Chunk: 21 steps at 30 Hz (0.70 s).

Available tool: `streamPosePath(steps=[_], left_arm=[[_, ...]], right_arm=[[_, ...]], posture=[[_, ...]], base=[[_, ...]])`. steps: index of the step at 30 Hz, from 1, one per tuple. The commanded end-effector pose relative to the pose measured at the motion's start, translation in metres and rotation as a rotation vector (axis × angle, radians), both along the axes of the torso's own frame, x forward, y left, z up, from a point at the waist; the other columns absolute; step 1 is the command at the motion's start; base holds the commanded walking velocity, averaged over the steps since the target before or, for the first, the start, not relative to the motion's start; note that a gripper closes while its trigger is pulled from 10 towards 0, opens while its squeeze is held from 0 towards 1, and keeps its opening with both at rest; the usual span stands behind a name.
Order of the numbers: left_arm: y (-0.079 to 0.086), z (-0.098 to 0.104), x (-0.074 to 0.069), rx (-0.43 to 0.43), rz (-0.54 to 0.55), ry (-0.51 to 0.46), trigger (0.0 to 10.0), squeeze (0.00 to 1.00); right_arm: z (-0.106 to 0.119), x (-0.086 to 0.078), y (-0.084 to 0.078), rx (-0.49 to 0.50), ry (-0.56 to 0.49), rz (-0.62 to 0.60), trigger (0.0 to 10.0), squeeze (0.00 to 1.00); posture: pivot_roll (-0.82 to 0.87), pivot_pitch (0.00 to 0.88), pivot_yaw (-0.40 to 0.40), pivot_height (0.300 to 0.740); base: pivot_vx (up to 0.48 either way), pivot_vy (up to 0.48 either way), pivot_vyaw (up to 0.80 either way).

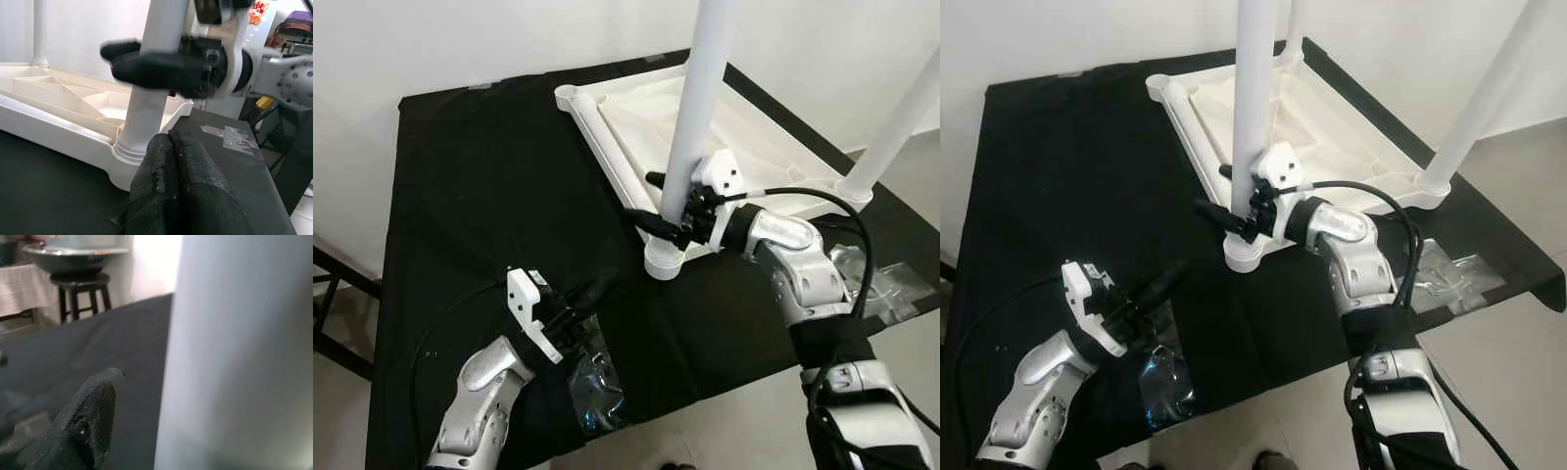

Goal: Building children table

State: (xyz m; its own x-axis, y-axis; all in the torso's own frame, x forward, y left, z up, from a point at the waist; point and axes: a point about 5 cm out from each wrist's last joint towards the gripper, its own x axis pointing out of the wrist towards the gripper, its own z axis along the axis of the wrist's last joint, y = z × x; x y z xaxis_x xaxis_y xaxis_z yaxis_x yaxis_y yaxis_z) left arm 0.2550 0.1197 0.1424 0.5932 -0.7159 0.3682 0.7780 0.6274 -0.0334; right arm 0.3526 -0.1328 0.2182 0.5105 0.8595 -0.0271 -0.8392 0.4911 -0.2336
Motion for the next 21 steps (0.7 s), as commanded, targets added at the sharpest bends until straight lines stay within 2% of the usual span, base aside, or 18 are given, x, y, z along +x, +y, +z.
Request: streamPosePath(steps=[1, 4, 5, 7, 8, 16, 21], left_arm=[[-0.001, -0.006, -0.002, -0.002, -0.009, 0.025, 10.0, 0.00], [-0.001, -0.006, -0.003, -0.001, -0.009, 0.025, 10.0, 0.00], [-0.001, -0.006, -0.003, -0.001, -0.010, 0.026, 10.0, 0.00], [-0.001, -0.006, -0.003, -0.001, -0.011, 0.027, 10.0, 0.00], [-0.001, -0.006, -0.004, 0.000, -0.012, 0.027, 10.0, 0.00], [-0.002, -0.006, -0.004, -0.001, -0.008, 0.027, 10.0, 0.00], [-0.002, -0.006, -0.004, -0.004, -0.009, 0.029, 10.0, 0.00]], right_arm=[[-0.005, 0.001, 0.004, -0.007, 0.053, 0.081, 10.0, 0.00], [-0.004, 0.007, 0.000, -0.004, 0.084, 0.107, 10.0, 0.00], [-0.003, 0.009, -0.001, -0.007, 0.092, 0.123, 4.8, 0.00], [-0.003, 0.011, -0.003, -0.008, 0.097, 0.134, 4.8, 0.00], [-0.003, 0.012, -0.005, 0.001, 0.127, 0.177, 0.0, 0.00], [-0.007, 0.014, -0.010, 0.003, 0.146, 0.180, 0.0, 0.00], [-0.011, 0.013, -0.020, 0.000, 0.125, 0.136, 0.0, 0.00]], posture=[[0.02, 0.142, -0.013, 0.740], [0.02, 0.140, -0.012, 0.740], [0.02, 0.139, -0.013, 0.740], [0.02, 0.139, -0.013, 0.740], [0.02, 0.140, -0.015, 0.740], [0.02, 0.143, -0.019, 0.740], [0.02, 0.147, -0.019, 0.740]], base=[[0.000, 0.000, 0.00], [0.000, 0.000, 0.00], [0.000, 0.000, 0.00], [0.000, 0.000, 0.00], [0.000, 0.000, 0.00], [0.000, 0.000, 0.00], [0.000, 0.000, 0.00]])
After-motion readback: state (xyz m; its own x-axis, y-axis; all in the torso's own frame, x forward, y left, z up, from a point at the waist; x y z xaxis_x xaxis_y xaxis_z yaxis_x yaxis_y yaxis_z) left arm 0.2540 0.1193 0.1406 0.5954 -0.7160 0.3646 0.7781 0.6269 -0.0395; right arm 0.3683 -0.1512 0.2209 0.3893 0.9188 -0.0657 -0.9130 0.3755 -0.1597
